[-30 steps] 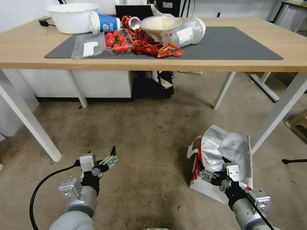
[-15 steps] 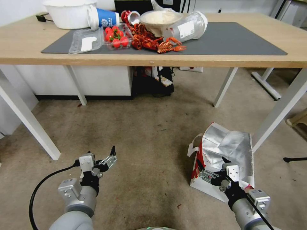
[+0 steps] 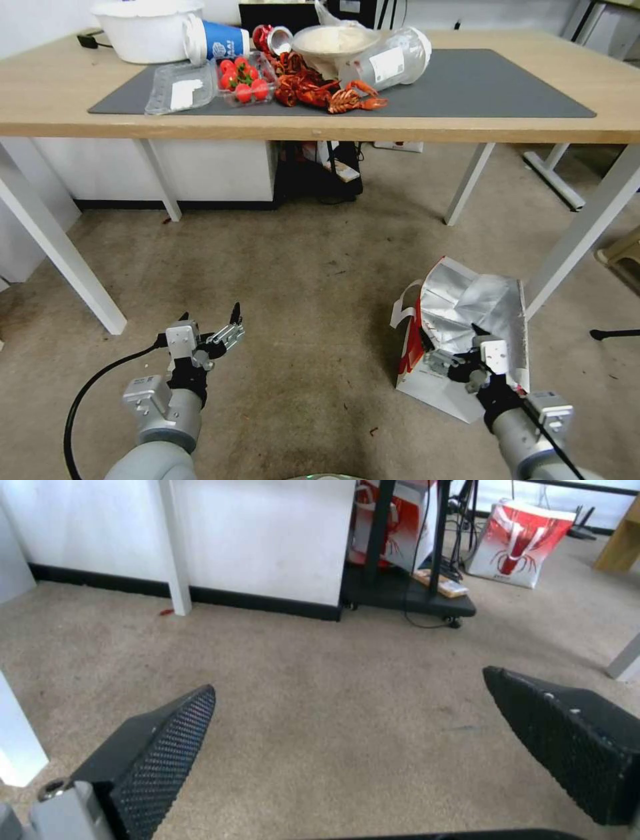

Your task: Pick up the food delivery bag from the floor and place it on the table.

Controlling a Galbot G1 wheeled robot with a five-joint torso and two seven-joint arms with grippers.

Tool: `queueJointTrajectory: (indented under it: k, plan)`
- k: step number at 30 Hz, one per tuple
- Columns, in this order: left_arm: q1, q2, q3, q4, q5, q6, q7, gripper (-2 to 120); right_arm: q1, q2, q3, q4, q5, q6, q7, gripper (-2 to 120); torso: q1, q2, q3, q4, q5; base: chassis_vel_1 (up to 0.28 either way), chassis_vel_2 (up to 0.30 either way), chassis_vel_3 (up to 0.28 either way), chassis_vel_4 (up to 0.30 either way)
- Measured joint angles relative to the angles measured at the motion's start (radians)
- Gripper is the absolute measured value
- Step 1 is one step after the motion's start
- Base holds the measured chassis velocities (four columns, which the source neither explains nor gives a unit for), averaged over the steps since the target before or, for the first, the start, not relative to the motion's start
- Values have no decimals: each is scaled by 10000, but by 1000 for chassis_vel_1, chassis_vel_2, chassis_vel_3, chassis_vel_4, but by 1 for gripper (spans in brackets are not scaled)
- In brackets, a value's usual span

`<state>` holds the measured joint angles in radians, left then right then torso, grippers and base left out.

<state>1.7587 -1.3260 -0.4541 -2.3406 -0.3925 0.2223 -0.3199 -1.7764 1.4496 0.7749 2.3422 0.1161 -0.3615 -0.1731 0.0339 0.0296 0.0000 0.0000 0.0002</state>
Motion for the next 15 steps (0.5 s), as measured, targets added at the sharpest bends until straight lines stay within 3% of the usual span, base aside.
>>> queueJointTrajectory:
  k: [5, 8, 10, 15]
  plan:
    - [26, 45, -46, -11, 7, -20, 21, 100, 883, -1078, 808, -966, 749, -116, 330, 100, 3, 12, 0, 0, 2, 0, 0, 0, 0]
    - [38, 45, -60, -12, 46, -20, 57, 100, 1129, -1332, 927, -1260, 915, -140, 375, 100, 3, 14, 0, 0, 3, 0, 0, 0, 0]
    - [81, 44, -76, -29, 148, -21, 117, 100, 1876, -2194, 1088, -2167, 1508, -226, 575, 100, 5, 19, 0, 1, 2, 0, 0, 0, 0]
    - [115, 41, -76, -38, 160, -49, 100, 100, 2813, -3089, 988, -3256, 2071, -255, 836, 100, 6, 25, 0, 0, -1, 0, 0, 0, 0]
